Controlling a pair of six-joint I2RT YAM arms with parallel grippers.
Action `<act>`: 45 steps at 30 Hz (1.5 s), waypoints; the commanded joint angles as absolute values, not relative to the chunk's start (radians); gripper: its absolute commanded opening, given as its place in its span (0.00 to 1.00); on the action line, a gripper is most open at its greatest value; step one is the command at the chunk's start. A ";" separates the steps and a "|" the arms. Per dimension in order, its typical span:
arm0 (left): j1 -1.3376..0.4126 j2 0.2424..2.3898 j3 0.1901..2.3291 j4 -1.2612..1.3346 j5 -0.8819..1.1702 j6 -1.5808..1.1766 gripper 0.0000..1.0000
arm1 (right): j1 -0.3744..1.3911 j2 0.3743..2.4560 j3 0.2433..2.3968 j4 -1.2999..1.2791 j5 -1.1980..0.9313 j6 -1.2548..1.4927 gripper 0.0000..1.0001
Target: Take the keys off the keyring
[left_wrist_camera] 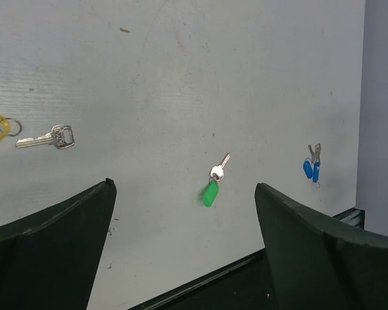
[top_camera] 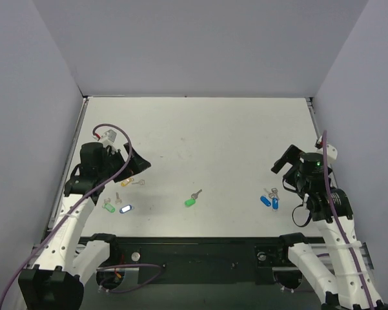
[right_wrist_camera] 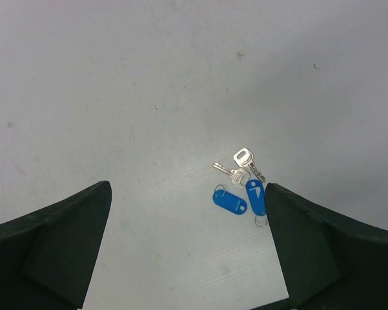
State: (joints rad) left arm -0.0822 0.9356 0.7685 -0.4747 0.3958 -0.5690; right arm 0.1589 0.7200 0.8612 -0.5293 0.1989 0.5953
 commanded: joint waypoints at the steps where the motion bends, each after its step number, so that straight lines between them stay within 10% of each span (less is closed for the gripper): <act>1: -0.077 0.890 0.816 -0.569 0.324 -0.572 1.00 | 0.167 0.663 0.930 -0.699 0.137 0.614 1.00; 27: -0.282 0.494 0.437 -0.384 0.207 -1.012 0.89 | 0.167 0.534 0.859 -0.799 -0.071 0.721 0.98; 45: -0.870 0.868 0.287 0.103 -0.242 -1.293 0.81 | 0.169 0.434 0.746 -0.675 -0.218 0.844 0.93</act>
